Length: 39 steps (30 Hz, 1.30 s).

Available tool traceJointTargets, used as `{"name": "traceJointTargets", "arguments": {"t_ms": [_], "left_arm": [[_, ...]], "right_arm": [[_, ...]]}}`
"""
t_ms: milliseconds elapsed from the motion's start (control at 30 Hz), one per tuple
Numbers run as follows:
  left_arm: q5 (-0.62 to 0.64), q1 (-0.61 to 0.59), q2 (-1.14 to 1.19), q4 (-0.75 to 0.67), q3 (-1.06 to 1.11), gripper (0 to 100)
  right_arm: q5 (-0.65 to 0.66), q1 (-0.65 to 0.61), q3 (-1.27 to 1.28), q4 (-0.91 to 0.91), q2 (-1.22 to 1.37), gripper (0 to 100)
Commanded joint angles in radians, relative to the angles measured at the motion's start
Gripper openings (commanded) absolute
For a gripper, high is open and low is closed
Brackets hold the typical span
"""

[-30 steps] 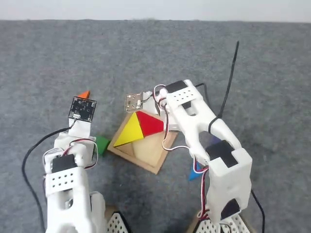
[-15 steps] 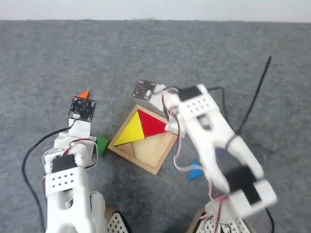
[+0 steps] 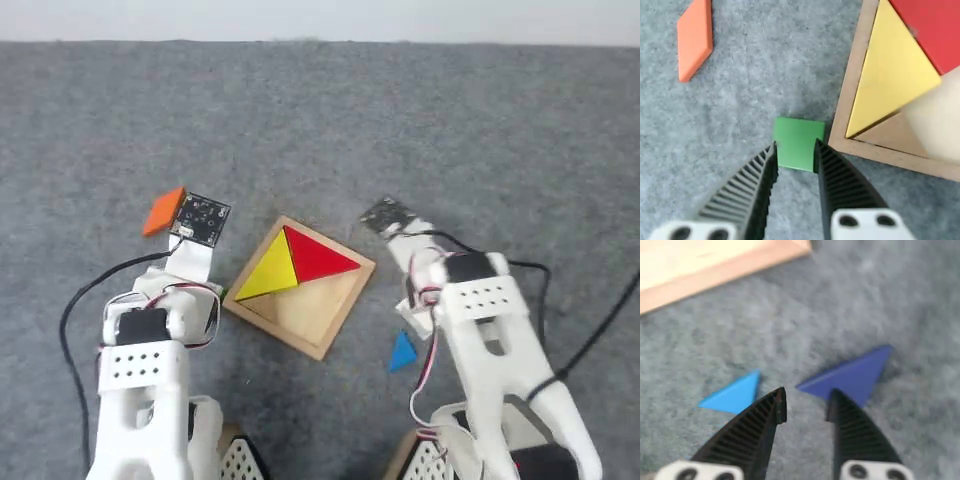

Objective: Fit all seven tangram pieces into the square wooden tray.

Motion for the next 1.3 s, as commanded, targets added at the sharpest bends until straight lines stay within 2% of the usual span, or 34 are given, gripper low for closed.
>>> {"name": "traceJointTargets", "arguments": {"t_ms": [0,167,300,433,633,700,733,800,900,933,1000,1167,1267], "left_arm": [[0.015,0.011,-0.012,0.037,-0.079,12],[0.112,0.008,0.167,0.058,-0.199,12],[0.143,-0.012,0.402,0.057,-0.288,12],[0.08,-0.077,0.531,0.021,-0.315,12],[0.014,-0.147,0.496,-0.109,-0.203,12],[0.011,-0.157,0.463,-0.114,-0.186,12],[0.011,-0.157,0.448,-0.117,-0.173,12],[0.009,-0.157,0.417,-0.129,-0.15,12],[-0.018,-0.157,0.388,-0.143,-0.127,12],[-0.032,-0.155,0.382,-0.141,-0.122,12],[-0.04,-0.155,0.371,-0.143,-0.114,12],[-0.043,-0.153,0.37,-0.143,-0.111,12],[-0.043,-0.155,0.37,-0.141,-0.111,12]], "right_arm": [[-0.117,0.111,-0.008,-0.018,-0.047,12.4],[-0.285,0.226,-0.044,-0.022,-0.047,15.1],[-0.434,0.255,-0.046,-0.058,-0.045,19.1],[-0.591,0.22,-0.046,-0.061,-0.044,23.2],[-0.799,0.11,-0.048,-0.196,0.077,24.2],[-0.743,0.084,-0.057,-0.234,0.137,24.2],[-0.661,0.077,-0.068,-0.24,0.163,24.2],[-0.402,0.087,-0.112,-0.232,0.194,24.1],[0.08,0.091,-0.192,-0.179,0.214,24.1],[0.149,0.091,-0.21,-0.153,0.214,24.2],[0.049,0.087,-0.258,-0.104,0.214,24.2],[-0.434,0.09,-0.255,-0.074,0.214,24.4],[-0.548,0.102,-0.196,-0.143,0.214,24.3]]}}
